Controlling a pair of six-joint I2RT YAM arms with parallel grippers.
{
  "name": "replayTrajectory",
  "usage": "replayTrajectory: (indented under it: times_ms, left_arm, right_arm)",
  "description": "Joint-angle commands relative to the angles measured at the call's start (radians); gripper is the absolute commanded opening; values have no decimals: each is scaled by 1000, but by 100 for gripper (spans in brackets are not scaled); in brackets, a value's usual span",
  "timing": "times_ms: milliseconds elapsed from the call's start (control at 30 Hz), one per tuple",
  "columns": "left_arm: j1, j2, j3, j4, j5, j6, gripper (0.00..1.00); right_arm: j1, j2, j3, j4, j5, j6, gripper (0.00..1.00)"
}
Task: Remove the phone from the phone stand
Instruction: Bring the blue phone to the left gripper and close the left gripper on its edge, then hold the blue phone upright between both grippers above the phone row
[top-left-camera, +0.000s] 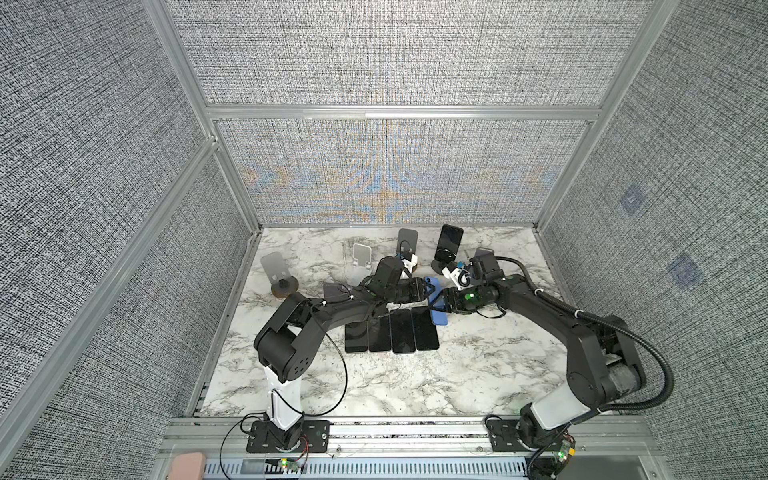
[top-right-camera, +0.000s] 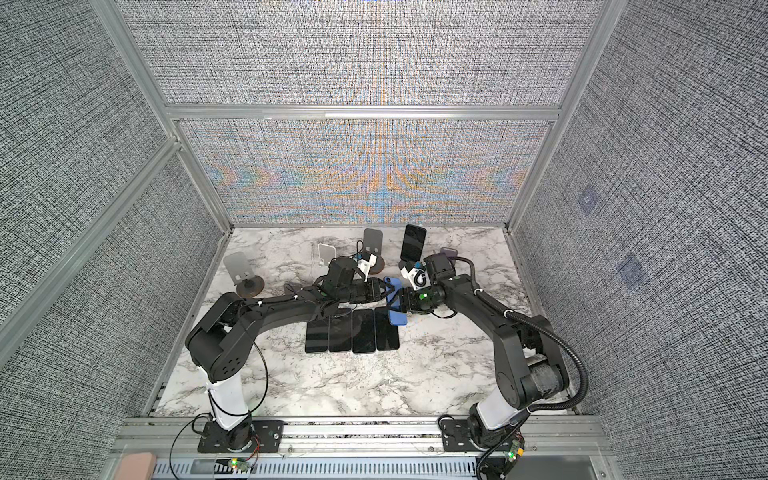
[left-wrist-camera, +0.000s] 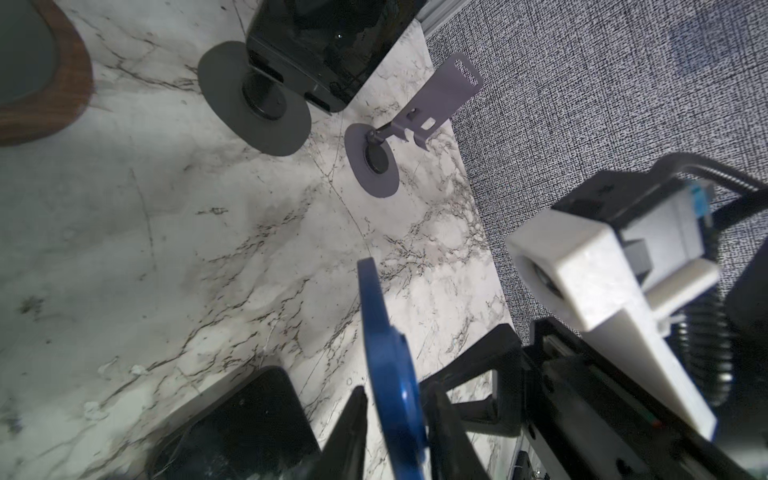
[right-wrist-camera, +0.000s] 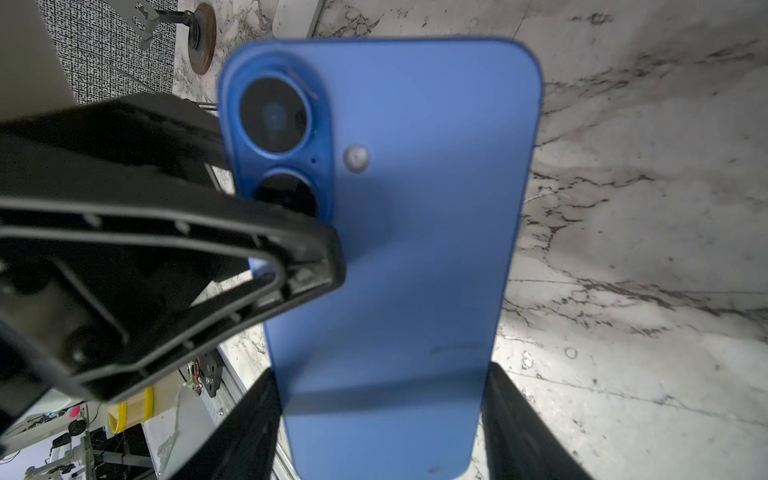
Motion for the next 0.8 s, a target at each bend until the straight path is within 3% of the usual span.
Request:
replayTrajectory:
  times_ms: [0, 133, 233, 433, 567, 667, 767]
  left_arm:
    - [2, 5, -11, 47, 4, -16, 19]
    - [6, 2, -29, 83, 7, -17, 10]
    - [9, -7, -30, 86, 19, -4, 0]
    - [32, -39, -11, 72, 62, 22, 0]
    - [67, -54, -11, 159, 152, -18, 0]
    - [90, -55, -10, 239, 217, -69, 0]
    - [100, -43, -4, 316, 254, -123, 0]
  right_arm:
    - [1, 3, 9, 15, -29, 1, 63]
    - [-6, 4, 18, 14, -55, 7, 67]
    - [-27, -1, 29, 14, -133, -9, 78]
    - [-147, -18, 44, -28, -288, -50, 84]
    - [-273, -18, -21, 65, -504, -33, 84]
    - [-291, -19, -65, 114, -610, -34, 84]
    - [-271, -32, -103, 201, -645, 13, 83]
